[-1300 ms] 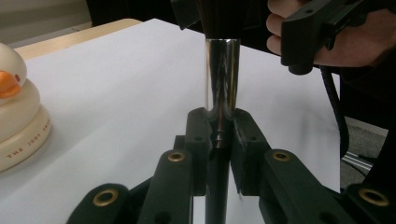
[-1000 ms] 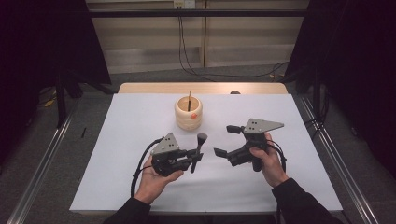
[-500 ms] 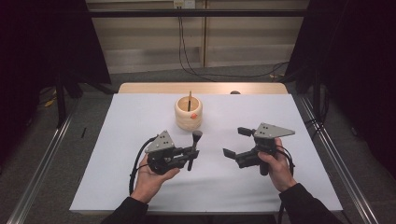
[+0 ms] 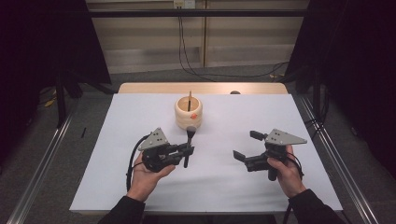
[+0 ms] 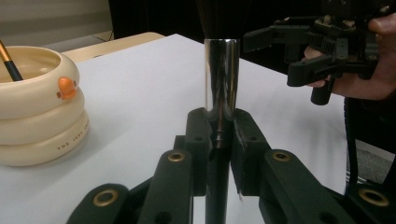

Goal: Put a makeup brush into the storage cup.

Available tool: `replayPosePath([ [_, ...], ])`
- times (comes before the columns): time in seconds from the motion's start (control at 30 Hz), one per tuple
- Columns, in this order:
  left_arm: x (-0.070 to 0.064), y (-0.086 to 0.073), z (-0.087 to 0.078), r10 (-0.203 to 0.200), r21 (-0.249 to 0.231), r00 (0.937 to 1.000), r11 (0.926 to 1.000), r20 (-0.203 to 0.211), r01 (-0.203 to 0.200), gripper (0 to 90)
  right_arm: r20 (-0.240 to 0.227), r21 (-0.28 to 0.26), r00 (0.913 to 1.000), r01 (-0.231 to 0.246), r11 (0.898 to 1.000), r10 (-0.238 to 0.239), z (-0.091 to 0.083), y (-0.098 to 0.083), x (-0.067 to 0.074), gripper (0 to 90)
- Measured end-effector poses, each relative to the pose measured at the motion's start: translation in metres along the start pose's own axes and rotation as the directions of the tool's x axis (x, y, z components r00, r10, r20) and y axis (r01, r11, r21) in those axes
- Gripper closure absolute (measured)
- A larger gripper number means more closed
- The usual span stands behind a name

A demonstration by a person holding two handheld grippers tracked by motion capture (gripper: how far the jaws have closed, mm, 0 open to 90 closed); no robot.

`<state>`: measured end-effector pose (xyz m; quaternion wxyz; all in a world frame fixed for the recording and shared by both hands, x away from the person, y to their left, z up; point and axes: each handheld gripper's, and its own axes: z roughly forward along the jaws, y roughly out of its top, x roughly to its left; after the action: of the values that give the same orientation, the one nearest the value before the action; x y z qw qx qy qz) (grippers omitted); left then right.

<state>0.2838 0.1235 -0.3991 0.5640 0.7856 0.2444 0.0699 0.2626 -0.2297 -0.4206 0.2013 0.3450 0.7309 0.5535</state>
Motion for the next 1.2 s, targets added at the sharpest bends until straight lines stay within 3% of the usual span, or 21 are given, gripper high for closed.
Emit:
replayPosePath([
  [0.27, 0.003, 0.002, -0.002, -0.006, -0.014, 1.0, 0.9999, 0.003, 0.006, 79.0, 0.017, -0.002, 0.9998, -0.006, 1.0, 0.006, -0.007, -0.005, 0.0, 0.2],
  [0.93, 0.021, 0.023, -0.014, -0.012, -0.061, 0.9977, 0.9981, -0.067, 0.008, 79.1, 0.055, 0.005, 0.9983, -0.021, 1.0, 0.02, -0.023, -0.017, -0.004, 0.3],
  [1.07, 0.023, 0.027, -0.015, -0.013, -0.07, 0.9971, 0.9975, -0.075, 0.008, 79.0, 0.057, -0.001, 0.9982, -0.022, 1.0, 0.022, -0.026, -0.019, -0.002, 0.3],
  [1.1, 0.025, 0.027, -0.014, -0.015, -0.082, 0.9981, 0.9966, -0.059, 0.01, 79.1, 0.059, -0.001, 0.9981, -0.021, 1.0, 0.021, -0.026, -0.02, -0.002, 0.3],
  [1.17, 0.026, 0.028, -0.014, -0.018, -0.075, 0.9964, 0.9971, -0.083, 0.011, 79.0, 0.07, -0.006, 0.9975, -0.008, 1.0, 0.009, -0.027, -0.022, -0.001, 0.4],
  [1.2, 0.028, 0.028, -0.013, -0.022, -0.084, 0.9975, 0.9963, -0.067, 0.016, 79.1, 0.073, -0.008, 0.9973, -0.006, 1.0, 0.007, -0.028, -0.023, -0.001, 0.5],
])
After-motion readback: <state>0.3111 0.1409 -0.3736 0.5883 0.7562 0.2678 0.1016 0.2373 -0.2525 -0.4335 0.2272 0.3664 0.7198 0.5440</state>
